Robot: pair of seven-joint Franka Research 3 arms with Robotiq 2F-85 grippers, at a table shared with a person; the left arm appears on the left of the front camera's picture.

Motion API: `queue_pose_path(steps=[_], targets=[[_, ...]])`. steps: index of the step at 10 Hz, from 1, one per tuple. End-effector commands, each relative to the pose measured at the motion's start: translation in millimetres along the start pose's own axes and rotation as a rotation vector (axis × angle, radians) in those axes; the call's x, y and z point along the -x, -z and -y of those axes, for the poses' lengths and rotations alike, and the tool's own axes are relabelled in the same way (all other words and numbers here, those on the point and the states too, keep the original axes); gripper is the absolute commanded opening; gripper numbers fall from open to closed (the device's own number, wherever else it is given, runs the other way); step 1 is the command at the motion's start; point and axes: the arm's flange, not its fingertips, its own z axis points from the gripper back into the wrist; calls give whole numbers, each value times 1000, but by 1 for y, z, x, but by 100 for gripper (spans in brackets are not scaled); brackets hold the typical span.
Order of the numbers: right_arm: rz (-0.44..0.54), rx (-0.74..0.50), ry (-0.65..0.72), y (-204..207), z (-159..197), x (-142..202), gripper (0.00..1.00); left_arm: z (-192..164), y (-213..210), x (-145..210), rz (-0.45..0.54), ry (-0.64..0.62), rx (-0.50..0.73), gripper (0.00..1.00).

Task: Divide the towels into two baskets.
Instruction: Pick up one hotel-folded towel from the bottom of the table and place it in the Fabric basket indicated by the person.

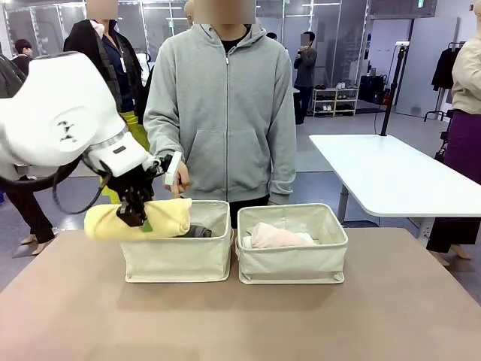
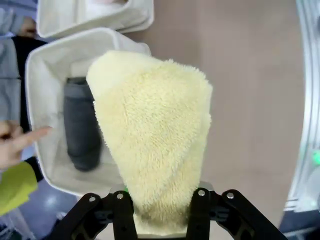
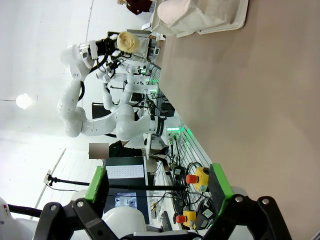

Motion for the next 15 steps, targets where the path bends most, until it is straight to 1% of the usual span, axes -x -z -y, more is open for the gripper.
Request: queue_pose_path(steps=[1,2,3,4,5,6,7,8,10,11,12,13,14,15], targets=[[-11,2,-20,1,-2,3,100,-49,11,-3,49,98,14,37],[-11,2,-20,1,-2,3,100,-69,22,-6,47,101,6,37],[-11,2,-20,1,-2,3,100,-85,33,-10,20,78,-8,37],[-11,2,-20,1,-2,3,100,-99,48,-16,5,44,-14,37],[-11,2,-20,1,-2,3,100,-110,60,-18,-27,-12,-53,37],[-11,2,-20,1,-2,3,100,-119,72,-18,-2,-52,-34,37],[-11,2,-20,1,-2,3,100,-129,87,-14,-27,-82,-27,37],[-11,2,-20,1,-2,3,100,-136,103,-10,-22,-112,9,37],[-11,2,-20,1,-2,3,100,-142,129,-6,-49,-133,57,37],[-11,2,-20,1,-2,3,100,-140,135,-6,-54,-137,73,51],[-11,2,-20,1,-2,3,100,-139,137,-6,-61,-134,77,76],[-11,2,-20,1,-2,3,100,-136,135,-7,-60,-130,77,90],[-11,2,-20,1,-2,3,100,-134,134,-9,-68,-124,72,100],[-11,2,-20,1,-2,3,100,-132,133,-9,-69,-126,66,100]])
